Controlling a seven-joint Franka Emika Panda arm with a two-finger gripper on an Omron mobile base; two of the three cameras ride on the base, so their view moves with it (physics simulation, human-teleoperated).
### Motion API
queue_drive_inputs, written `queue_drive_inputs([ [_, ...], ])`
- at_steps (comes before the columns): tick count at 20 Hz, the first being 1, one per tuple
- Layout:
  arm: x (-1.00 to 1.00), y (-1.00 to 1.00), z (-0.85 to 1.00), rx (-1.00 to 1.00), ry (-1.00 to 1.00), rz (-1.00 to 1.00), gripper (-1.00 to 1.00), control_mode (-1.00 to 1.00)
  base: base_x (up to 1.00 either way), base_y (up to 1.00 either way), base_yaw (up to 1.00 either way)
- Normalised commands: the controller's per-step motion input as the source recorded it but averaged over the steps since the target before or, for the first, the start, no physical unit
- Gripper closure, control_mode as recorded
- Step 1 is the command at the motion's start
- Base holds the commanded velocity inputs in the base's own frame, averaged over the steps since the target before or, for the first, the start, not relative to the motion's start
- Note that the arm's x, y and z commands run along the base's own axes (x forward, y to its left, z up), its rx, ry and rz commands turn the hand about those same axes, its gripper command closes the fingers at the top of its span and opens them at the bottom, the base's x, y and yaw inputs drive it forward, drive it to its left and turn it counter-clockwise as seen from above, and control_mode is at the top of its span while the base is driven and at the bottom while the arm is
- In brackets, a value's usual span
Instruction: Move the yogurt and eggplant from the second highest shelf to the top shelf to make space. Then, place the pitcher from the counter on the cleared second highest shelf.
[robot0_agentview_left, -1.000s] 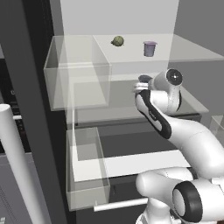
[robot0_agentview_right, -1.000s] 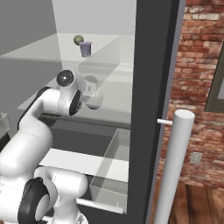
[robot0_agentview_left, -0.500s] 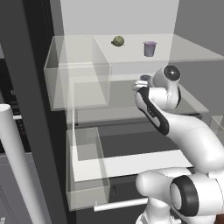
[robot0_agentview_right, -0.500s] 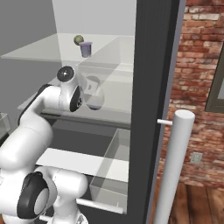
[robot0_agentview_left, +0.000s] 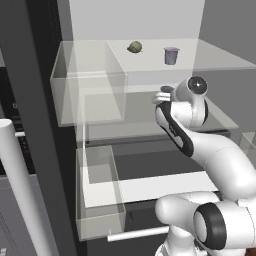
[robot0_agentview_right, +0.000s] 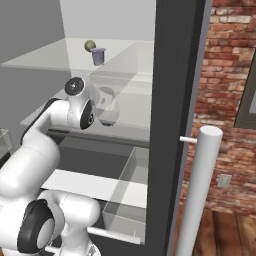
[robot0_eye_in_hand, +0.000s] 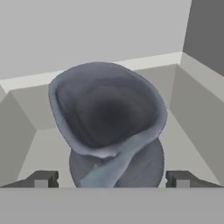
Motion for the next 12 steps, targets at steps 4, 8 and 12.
queue_drive_inputs([
  [4,0.00,-0.01,-0.06,0.00,-0.13,0.00,-1.00,-1.00,0.00,0.00,0.00],
  [8,0.00,0.00,0.00,0.00,-0.20,0.00,-1.00,-1.00,0.00,0.00,0.00],
  [12,-0.02,0.02,0.00,0.00,-0.23,0.00,-1.00,-1.00,0.00,0.00,0.00],
])
